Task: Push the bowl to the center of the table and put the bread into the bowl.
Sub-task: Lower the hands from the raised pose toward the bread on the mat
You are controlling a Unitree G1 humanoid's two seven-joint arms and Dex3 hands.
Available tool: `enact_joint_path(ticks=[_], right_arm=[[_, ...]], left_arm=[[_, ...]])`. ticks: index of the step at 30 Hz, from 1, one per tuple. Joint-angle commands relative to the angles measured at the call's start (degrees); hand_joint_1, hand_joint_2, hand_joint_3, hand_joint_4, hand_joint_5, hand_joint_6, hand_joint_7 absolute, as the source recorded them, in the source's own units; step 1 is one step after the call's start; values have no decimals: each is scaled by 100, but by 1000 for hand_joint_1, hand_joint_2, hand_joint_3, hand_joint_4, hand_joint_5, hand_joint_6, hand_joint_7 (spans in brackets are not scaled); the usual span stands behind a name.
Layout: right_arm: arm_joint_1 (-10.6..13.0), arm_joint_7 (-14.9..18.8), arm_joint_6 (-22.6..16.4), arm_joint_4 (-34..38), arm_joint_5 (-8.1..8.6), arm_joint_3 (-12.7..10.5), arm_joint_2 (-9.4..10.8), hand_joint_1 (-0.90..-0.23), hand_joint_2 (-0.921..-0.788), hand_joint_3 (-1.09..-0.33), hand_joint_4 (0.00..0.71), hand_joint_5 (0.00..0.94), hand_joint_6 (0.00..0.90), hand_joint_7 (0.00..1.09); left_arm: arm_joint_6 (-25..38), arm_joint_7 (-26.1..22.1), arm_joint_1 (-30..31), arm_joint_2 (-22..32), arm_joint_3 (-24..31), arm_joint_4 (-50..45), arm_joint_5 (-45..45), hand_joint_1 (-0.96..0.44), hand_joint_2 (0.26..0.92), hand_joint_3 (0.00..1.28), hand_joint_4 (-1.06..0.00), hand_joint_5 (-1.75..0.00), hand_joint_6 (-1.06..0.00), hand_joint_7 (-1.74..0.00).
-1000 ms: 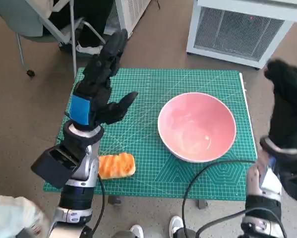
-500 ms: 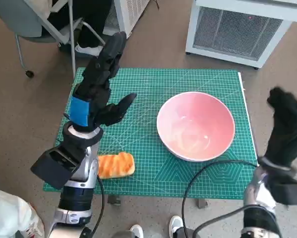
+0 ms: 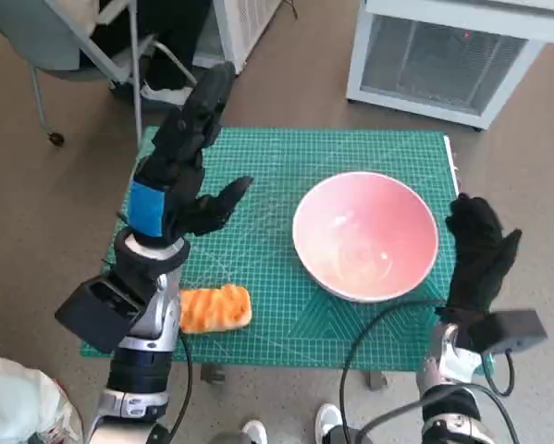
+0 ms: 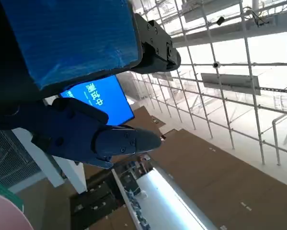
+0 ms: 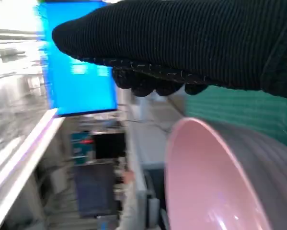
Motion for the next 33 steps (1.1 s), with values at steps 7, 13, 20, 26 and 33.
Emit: enact_joint_path(ticks=[7, 13, 20, 26, 33], right_arm=[[-533, -214, 707, 552, 2, -82, 169, -470, -921, -855, 207, 9, 24, 548], [-819, -188, 932, 634, 126, -216, 281, -485, -921, -836, 221, 12, 52, 555], [-1139, 0, 1125, 676, 318, -433, 440, -500, -921, -776, 204, 3, 69, 562], [-1322, -25, 1153, 717, 288, -466, 538, -501, -921, -763, 189, 1, 75, 569], [-1555, -171, 1328, 779, 128, -373, 634, -481, -921, -783, 157, 0, 53, 557]], left_arm=[[68, -44, 96, 187, 90, -160, -38, -461, 921, 319, -200, 0, -381, -19], [112, -14, 139, 238, 112, -232, 2, -451, 921, 325, -198, 0, -381, -18], [177, 27, 248, 245, 133, -385, 9, -465, 921, 325, -200, -2, -383, -18], [262, 97, 344, 244, 157, -529, 53, -472, 921, 325, -213, -7, -383, -18], [351, 194, 470, 257, 186, -654, 119, -478, 921, 325, -220, -8, -390, -20]])
